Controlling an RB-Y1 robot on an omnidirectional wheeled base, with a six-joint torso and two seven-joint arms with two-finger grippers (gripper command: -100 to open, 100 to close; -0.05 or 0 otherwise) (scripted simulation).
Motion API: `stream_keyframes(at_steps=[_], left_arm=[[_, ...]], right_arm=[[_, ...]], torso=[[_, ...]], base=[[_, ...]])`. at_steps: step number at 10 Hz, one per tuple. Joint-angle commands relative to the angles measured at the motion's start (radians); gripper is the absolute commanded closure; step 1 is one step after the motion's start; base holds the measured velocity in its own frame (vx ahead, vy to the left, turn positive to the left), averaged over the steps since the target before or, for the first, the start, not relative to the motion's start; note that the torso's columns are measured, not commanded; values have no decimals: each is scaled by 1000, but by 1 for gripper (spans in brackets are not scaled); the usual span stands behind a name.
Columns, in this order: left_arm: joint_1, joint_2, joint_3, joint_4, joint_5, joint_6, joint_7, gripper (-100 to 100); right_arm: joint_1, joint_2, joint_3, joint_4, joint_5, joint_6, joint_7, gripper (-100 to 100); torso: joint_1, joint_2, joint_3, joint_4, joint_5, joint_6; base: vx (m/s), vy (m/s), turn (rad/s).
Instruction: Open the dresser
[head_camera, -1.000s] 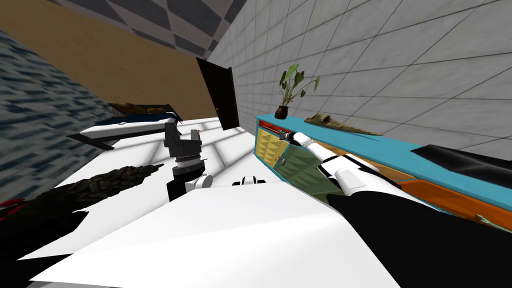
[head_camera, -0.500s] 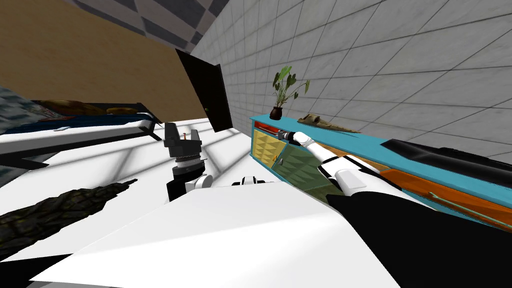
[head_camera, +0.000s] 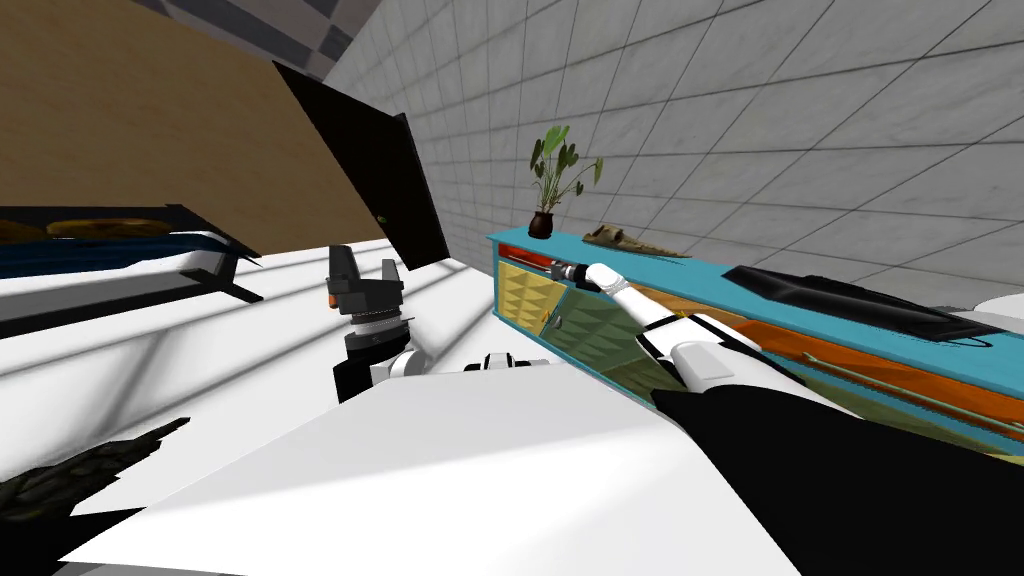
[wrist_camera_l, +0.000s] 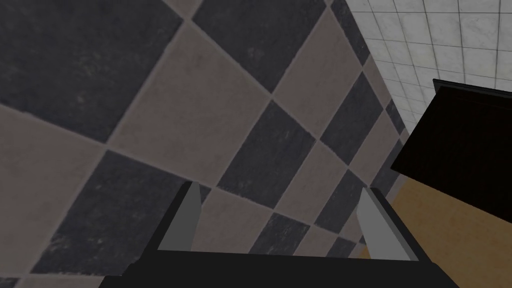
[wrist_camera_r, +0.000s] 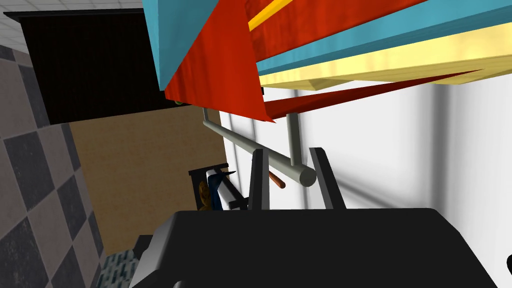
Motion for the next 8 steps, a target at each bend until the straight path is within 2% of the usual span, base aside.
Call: stream_keyframes(at_steps=[1, 2, 3, 4, 5, 6, 8], left_arm=[[0, 0, 0, 0, 0, 0, 0, 0], [0, 0, 0, 0, 0, 0, 0, 0], [0, 0, 0, 0, 0, 0, 0, 0], [0, 0, 0, 0, 0, 0, 0, 0], [0, 0, 0, 0, 0, 0, 0, 0], [-1, 0, 0, 0, 0, 0, 0, 0], [-1, 0, 0, 0, 0, 0, 0, 0]], right_arm=[[38, -6, -18, -40, -35, -39, 51, 100], [51, -6, -30, -68, -55, -59, 78, 100], [65, -6, -42, -96, -76, -79, 102, 100], [65, -6, -42, -96, -76, -79, 106, 100], [52, -2, -44, -94, -75, -71, 99, 100], [43, -1, -43, -68, -69, -66, 97, 100], [38, -1, -39, -44, -62, -58, 90, 100]], torso=[[2, 2, 1, 0, 0, -2], [0, 3, 2, 0, 0, -7], [0, 3, 2, 1, 0, -4], [0, 2, 2, 1, 0, 0], [0, 2, 1, 0, 0, -5], [3, 3, 2, 2, 1, -9], [11, 6, 4, 1, 3, -14]], base=[[98, 88, -181], [83, 58, -235], [128, 90, -390], [93, 82, -179], [28, 32, -17], [-94, 6, 179], [-180, 11, 209]])
